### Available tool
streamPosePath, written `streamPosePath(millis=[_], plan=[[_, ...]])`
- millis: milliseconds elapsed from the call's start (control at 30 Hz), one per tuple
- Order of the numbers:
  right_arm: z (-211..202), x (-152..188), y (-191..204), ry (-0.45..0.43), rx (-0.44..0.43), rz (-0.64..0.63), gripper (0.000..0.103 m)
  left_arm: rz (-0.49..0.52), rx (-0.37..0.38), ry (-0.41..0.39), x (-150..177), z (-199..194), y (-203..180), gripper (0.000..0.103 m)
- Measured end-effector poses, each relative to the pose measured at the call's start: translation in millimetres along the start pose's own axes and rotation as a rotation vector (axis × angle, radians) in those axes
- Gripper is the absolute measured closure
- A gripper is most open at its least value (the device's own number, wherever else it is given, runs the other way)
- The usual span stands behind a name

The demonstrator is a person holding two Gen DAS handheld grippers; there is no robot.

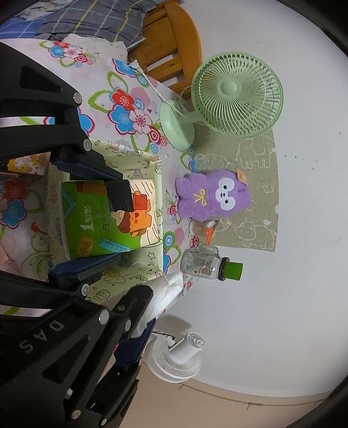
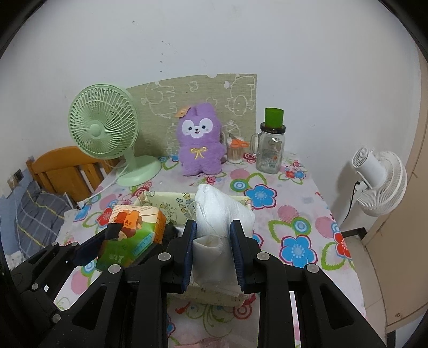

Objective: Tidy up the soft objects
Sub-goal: 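Lower the green pack and white cloth into the box and open both grippers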

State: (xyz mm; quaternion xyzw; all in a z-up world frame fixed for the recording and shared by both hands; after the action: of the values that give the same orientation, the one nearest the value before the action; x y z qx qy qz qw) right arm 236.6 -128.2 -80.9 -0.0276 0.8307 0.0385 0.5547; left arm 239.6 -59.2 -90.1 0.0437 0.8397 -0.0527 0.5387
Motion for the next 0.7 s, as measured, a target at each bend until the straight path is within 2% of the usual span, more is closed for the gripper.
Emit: streamPosePath(millis=[167,500,700], plan=[[15,-1,-2,0.009,0.008,0.008,0.074,0.009,-0.009,0.004,-1,13,3,0.049],[48,7,-4,0.048,0.010,0.013,0.074,-0.006,-0.013,0.061,8,45,10,0.049],[66,12,-6,0.069,0.011,0.012,0.074,-0.026,0.006,0.101,16,59,14,0.044]])
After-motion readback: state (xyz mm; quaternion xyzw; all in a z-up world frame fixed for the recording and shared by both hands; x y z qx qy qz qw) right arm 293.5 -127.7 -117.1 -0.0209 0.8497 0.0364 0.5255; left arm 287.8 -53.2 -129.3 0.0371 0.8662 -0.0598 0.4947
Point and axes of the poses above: each gripper's, at about its wrist camera, not at the fingertips, and z roughly the way its jaws point, y to its left, x to its underside, the point moved 8 cm from there along z, roughly the way its jaws point, and after that the axes turned 15 degrees about -y, right-handed, at the moved point
